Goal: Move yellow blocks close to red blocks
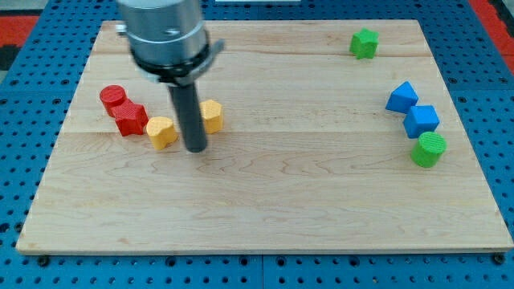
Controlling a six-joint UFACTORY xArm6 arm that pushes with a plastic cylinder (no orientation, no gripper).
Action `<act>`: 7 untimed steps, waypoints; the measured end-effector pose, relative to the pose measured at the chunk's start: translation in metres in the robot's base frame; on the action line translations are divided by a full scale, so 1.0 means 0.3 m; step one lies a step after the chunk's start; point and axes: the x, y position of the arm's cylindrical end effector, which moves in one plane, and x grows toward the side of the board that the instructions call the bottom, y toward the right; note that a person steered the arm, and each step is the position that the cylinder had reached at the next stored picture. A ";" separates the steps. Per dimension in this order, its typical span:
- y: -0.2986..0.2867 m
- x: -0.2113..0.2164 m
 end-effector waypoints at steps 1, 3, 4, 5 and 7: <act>0.093 -0.068; -0.064 -0.168; -0.019 -0.144; 0.115 0.003; -0.145 0.112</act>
